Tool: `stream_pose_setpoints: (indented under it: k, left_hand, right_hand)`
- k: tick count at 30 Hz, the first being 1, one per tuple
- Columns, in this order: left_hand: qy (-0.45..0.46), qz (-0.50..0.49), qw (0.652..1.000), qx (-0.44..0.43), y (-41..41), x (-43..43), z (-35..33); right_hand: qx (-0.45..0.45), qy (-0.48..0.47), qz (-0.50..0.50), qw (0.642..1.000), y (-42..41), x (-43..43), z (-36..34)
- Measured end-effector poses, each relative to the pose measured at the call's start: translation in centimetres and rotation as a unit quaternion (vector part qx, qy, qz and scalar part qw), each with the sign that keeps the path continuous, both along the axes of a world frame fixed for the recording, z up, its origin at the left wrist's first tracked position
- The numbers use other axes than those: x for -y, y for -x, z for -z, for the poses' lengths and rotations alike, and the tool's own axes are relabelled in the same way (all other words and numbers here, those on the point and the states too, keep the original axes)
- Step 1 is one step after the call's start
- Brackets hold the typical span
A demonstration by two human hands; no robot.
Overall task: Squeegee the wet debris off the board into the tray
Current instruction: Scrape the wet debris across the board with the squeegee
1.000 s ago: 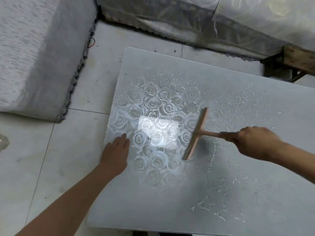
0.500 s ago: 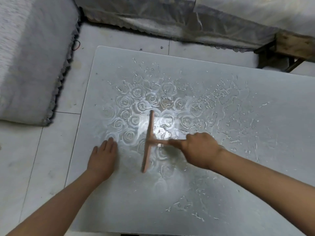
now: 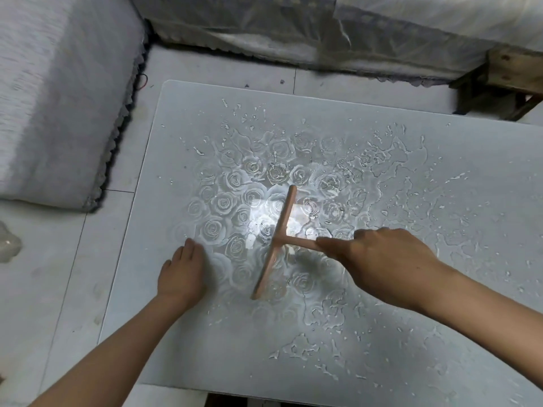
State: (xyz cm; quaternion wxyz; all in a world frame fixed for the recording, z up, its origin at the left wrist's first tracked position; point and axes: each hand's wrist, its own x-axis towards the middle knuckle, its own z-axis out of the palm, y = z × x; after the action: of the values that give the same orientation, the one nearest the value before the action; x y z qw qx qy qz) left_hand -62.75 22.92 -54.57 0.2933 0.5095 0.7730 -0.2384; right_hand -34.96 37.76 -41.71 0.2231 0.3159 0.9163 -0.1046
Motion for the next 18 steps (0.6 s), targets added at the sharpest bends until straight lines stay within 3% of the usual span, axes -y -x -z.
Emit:
stream_pose_setpoints:
  k: [5, 10, 18]
  left_hand:
    - [0.010, -0.050, 0.999, 0.011, 1.8, 1.2, -0.8]
    - [0.013, -0.084, 0.996, 0.009, 5.0, 2.1, -1.3]
    - [-0.014, -0.233, 0.967, 0.099, 14.3, 2.2, 0.8]
  right_hand:
    - [0.023, 0.025, -0.026, 0.999, 2.3, 0.7, -1.0]
    - [0.034, -0.009, -0.061, 0.998, 6.3, 1.0, -1.2]
    - [0.002, -0.023, -0.150, 0.988, 22.2, 2.5, 0.7]
